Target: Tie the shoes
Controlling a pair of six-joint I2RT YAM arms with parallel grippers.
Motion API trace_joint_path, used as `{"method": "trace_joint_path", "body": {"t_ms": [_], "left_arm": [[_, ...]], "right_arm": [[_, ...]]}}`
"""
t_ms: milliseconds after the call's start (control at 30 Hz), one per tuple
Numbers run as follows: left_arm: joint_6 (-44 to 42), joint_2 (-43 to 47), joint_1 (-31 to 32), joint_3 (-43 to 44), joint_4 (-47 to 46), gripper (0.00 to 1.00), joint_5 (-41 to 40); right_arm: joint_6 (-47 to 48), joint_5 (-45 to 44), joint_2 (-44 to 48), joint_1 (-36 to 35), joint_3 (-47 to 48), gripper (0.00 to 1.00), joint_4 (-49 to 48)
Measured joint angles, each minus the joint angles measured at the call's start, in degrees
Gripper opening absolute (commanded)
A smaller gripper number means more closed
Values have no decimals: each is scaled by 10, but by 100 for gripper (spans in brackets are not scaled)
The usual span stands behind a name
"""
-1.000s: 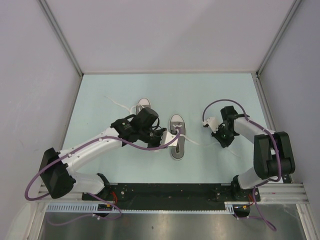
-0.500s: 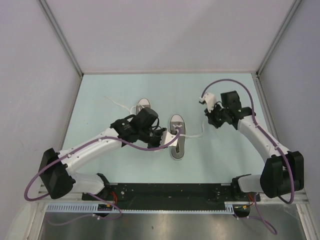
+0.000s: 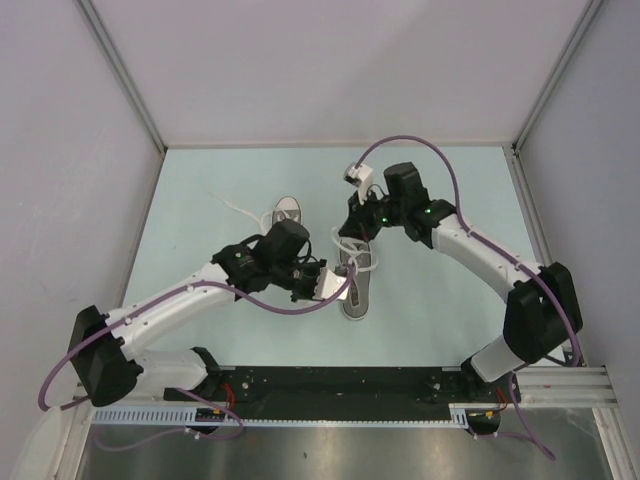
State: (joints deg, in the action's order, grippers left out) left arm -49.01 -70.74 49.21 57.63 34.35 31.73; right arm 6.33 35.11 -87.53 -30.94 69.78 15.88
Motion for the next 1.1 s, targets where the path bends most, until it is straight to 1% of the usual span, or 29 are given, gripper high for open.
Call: {"method": "trace_joint_path", "body": {"t_ms": [433, 633, 667, 700, 733, 767, 833, 867, 967, 1100], "left_arm": [[-22, 16, 24, -31, -9, 0, 0], [-26, 16, 26, -31, -9, 0, 0], [-26, 16, 26, -31, -9, 0, 0], [-26, 16, 26, -32, -9, 0, 0], [-25, 16, 26, -32, -9, 0, 0], [-25, 16, 27, -33, -10, 0, 0], [-22, 16, 28, -35, -11, 0, 0], [-19, 16, 28, -36, -12, 0, 0], [-7, 16, 28, -37, -17, 0, 0], [17, 16, 28, -37, -28, 0, 0]], "right_arm": [[-123, 64, -105, -96, 2, 0, -98], [-137, 80, -144, -134, 3, 0, -117], [-138, 82, -150, -136, 3, 11, -119], [-139, 85, -156, -137, 3, 19, -119], [-140, 88, -162, -137, 3, 24, -118], [-141, 89, -166, -136, 3, 31, -116], [-139, 92, -170, -134, 3, 39, -112], [-138, 93, -169, -132, 3, 50, -109], [-131, 94, -168, -126, 10, 59, -101], [-123, 94, -145, -106, 14, 67, -82]]}}
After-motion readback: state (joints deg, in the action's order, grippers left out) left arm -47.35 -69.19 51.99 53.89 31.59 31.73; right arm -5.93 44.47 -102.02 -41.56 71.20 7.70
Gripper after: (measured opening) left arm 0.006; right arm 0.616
